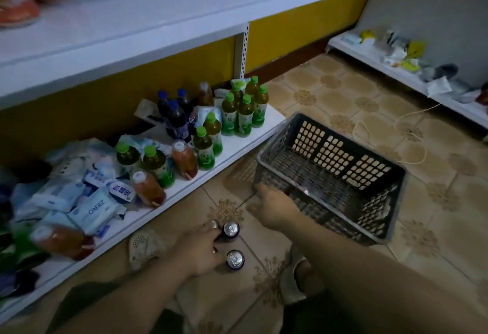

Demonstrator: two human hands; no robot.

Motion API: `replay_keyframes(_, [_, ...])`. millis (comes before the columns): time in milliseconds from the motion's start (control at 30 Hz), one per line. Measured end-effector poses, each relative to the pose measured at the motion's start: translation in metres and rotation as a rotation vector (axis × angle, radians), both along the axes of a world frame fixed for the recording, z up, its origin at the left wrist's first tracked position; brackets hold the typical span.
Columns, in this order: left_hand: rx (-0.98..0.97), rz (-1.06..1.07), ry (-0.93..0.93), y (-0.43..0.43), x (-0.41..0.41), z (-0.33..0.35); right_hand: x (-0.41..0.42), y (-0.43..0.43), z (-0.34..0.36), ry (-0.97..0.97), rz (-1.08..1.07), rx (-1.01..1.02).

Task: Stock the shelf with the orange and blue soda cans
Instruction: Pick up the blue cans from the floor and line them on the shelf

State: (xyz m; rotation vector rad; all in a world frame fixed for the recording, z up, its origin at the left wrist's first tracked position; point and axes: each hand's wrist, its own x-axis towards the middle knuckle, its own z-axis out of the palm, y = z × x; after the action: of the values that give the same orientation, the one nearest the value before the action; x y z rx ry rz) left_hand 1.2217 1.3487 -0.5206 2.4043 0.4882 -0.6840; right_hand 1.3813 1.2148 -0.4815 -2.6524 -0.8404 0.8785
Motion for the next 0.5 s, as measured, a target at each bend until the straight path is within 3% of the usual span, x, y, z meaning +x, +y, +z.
replay_keyframes(500, [-0.055, 0.133, 0.186, 0.055, 0.057, -0.212, 0.016, 0.064, -0.255, 0.289, 0.042, -0.205])
